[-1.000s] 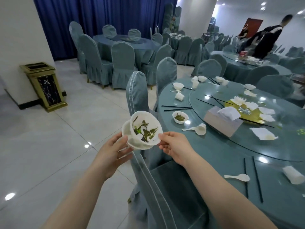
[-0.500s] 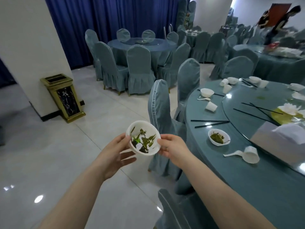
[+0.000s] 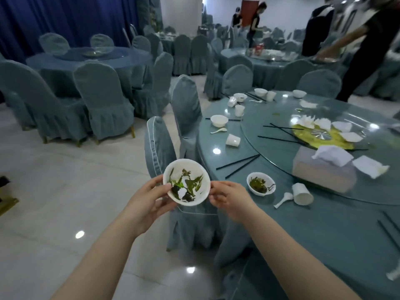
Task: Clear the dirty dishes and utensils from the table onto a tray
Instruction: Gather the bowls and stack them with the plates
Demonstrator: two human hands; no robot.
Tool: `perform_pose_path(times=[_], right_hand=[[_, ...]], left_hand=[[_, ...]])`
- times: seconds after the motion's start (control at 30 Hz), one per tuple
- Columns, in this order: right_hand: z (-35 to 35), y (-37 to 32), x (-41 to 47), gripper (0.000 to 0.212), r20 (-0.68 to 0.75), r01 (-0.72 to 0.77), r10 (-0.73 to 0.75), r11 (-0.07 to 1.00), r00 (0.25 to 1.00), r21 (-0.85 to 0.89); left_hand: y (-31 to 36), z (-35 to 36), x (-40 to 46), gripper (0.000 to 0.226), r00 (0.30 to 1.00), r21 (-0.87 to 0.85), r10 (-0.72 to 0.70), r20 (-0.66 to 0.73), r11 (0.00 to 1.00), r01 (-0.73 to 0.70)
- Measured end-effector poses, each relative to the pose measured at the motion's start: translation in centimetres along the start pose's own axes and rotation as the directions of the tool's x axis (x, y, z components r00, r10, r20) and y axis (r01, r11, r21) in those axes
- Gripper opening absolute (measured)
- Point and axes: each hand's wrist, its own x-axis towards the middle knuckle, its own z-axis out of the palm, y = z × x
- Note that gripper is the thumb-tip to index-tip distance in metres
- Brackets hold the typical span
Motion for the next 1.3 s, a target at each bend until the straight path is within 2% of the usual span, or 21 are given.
perform_pose_path(times=[0.13, 0.2, 0.3, 0.37, 0.5, 0.63, 0.73, 0.8, 0.97, 1.17, 1.3], right_hand=[[-2.4, 1.3, 2.8, 0.016, -0.22, 0.029, 0.0, 0.991, 0.976, 0.128], [-4.5, 2.6, 3.8, 0.014, -0.337, -0.002, 0.051, 0.989, 0.94, 0.146], [-8.0, 4.1, 6.1, 0.014, -0.509, -0.074, 0.172, 0.976, 0.843, 0.207], [-10.3, 4.4, 8.5, 0.023, -0.598, -0.087, 0.24, 0.958, 0.764, 0.274], [-13.2, 4.2, 13.4, 0.04, -0.665, -0.076, 0.329, 0.922, 0.67, 0.38], [-14.2, 3.3, 16.8, 0.034, -0.703, -0.004, 0.39, 0.876, 0.595, 0.482], [-13.9, 2.5, 18.1, 0.03, -0.733, -0.008, 0.423, 0.868, 0.532, 0.496], [-13.2, 1.6, 18.8, 0.025, -0.76, -0.008, 0.363, 0.904, 0.54, 0.427], [-9.4, -2.4, 20.9, 0.01, -0.752, 0.085, 0.15, 0.961, 0.642, 0.265], [0.0, -8.3, 24.7, 0.013, -0.65, 0.175, -0.057, 0.977, 0.757, 0.118], [8.0, -10.2, 27.5, 0.014, -0.602, 0.212, -0.116, 0.973, 0.79, 0.091]], left_hand=[[2.3, -0.3, 5.5, 0.026, 0.997, 0.012, -0.032, 0.065, 0.999, 0.031], [2.9, -0.1, 7.6, 0.025, 0.994, 0.02, -0.061, 0.087, 0.998, 0.06], [3.9, 0.6, 11.1, 0.031, 0.983, 0.059, -0.091, 0.157, 0.995, 0.083], [4.7, 1.1, 14.0, 0.041, 0.975, 0.107, -0.095, 0.203, 0.992, 0.074], [6.0, 2.2, 19.4, 0.032, 0.978, 0.117, -0.111, 0.176, 0.989, 0.091], [7.0, 2.8, 23.3, 0.031, 0.978, 0.142, -0.129, 0.164, 0.984, 0.106], [7.8, 2.9, 25.9, 0.024, 0.981, 0.119, -0.132, 0.144, 0.986, 0.115], [8.5, 3.0, 27.5, 0.024, 0.98, 0.105, -0.129, 0.149, 0.988, 0.114], [10.6, 2.0, 31.2, 0.027, 0.977, 0.068, -0.105, 0.187, 0.993, 0.093], [14.3, -2.0, 34.1, 0.03, 0.966, 0.004, -0.093, 0.242, 0.995, 0.095], [17.8, -6.5, 35.9, 0.026, 0.959, 0.009, -0.09, 0.267, 0.996, 0.091]])
